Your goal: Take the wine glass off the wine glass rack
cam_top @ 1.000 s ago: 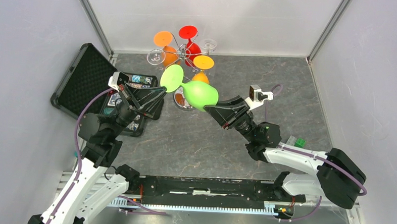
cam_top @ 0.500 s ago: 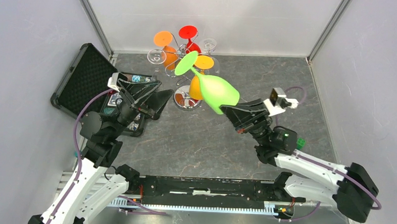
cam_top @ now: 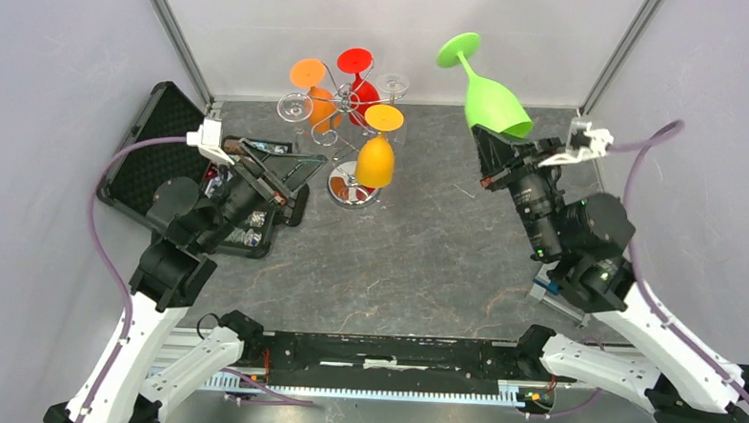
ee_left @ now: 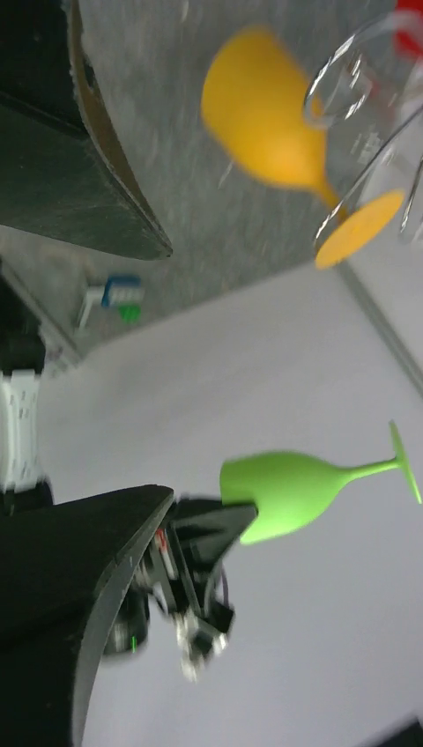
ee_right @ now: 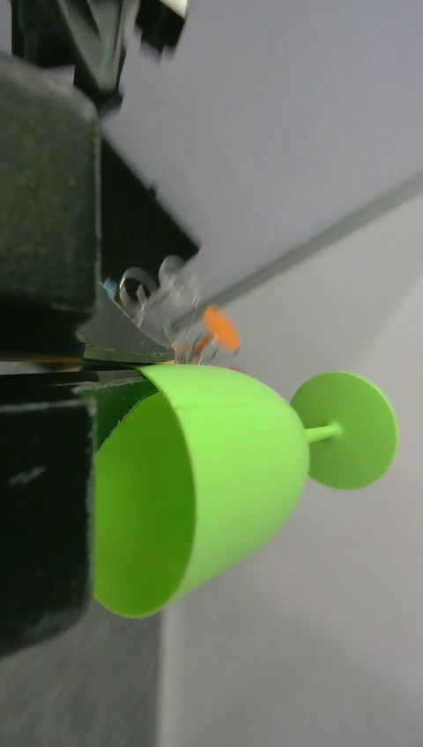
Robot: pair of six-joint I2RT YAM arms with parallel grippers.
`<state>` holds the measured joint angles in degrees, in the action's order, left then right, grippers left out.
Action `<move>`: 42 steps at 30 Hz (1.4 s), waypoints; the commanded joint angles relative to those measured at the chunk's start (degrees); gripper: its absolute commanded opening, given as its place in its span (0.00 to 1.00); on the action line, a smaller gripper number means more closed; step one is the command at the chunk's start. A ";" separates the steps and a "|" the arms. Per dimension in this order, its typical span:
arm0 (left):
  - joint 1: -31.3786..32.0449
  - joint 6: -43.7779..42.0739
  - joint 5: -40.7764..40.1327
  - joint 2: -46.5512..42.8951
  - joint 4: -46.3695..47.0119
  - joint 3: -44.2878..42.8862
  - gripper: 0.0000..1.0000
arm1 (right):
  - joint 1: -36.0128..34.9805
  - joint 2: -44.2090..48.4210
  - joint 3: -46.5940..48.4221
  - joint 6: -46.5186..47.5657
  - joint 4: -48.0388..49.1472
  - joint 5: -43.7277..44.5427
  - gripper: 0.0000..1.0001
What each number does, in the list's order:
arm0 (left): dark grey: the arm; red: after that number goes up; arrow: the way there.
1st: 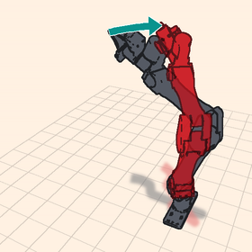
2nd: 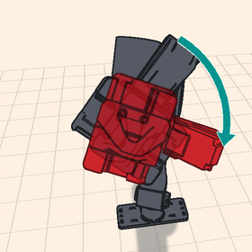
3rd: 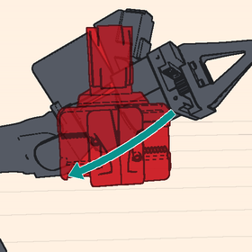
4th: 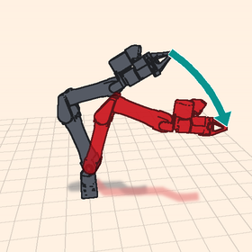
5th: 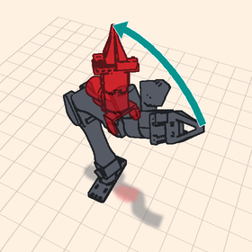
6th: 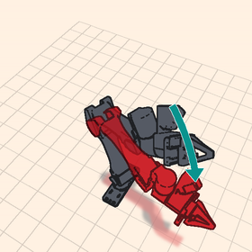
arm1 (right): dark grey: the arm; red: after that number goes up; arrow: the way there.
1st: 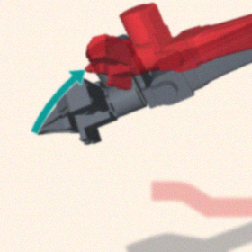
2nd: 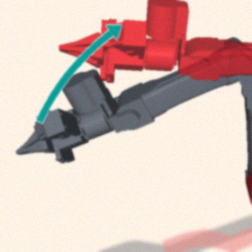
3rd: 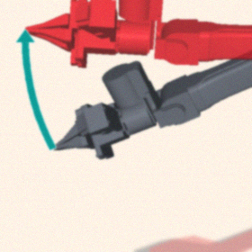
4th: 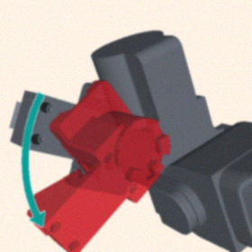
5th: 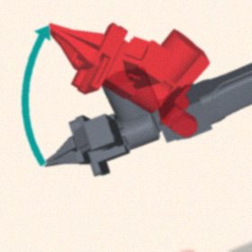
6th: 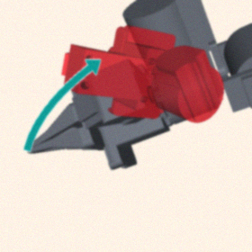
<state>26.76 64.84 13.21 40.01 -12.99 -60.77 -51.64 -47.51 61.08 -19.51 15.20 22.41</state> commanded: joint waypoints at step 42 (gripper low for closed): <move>0.15 -30.33 0.42 4.63 -12.93 -1.55 1.00 | 21.74 -49.96 31.73 32.12 -76.77 -20.98 0.00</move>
<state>26.76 33.82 11.81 45.71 -28.18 -62.65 -30.09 -95.35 89.08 10.96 -60.99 1.93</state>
